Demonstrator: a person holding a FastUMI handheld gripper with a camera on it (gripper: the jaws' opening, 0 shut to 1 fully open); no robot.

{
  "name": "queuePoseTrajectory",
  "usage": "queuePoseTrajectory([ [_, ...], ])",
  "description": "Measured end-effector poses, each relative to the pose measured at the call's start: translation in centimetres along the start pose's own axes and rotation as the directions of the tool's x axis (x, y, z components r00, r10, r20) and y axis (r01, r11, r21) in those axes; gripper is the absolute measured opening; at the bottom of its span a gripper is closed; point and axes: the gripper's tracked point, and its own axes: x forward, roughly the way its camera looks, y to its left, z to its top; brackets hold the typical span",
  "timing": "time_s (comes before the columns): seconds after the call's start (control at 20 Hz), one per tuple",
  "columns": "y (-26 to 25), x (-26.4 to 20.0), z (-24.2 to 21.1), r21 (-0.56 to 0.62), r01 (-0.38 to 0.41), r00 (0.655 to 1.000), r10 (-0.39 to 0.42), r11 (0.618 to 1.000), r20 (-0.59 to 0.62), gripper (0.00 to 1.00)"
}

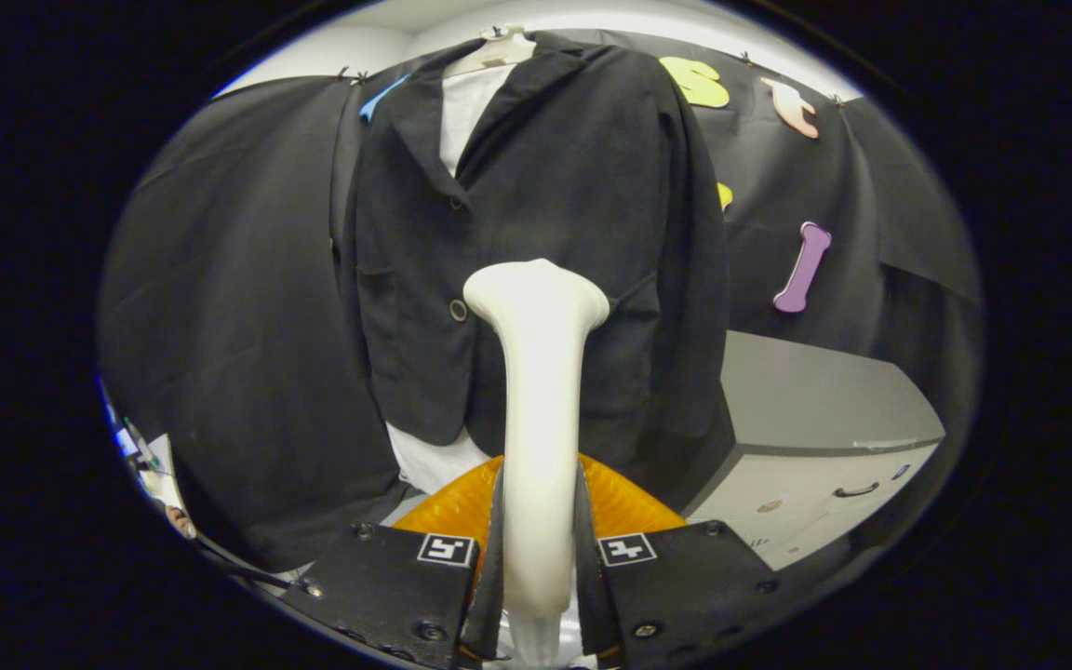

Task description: Iron the clothes twice with a garment steamer, once on the left side and once on the right side.

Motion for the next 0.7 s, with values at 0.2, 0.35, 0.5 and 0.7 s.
queuePoseTrajectory([
  [0.2,-0.1,1.0,-2.8,-0.003,-0.007,0.999,0.007,1.000,-0.051,0.35],
  [0.35,-0.2,1.7,-4.3,-0.003,-0.017,0.997,0.016,1.000,-0.079,0.35],
  [0.5,-0.7,2.2,-5.8,0.004,-0.018,0.994,0.018,1.000,-0.105,0.35],
  [0.7,-0.8,2.1,-6.5,0.009,-0.024,0.991,0.025,1.000,-0.129,0.35],
])
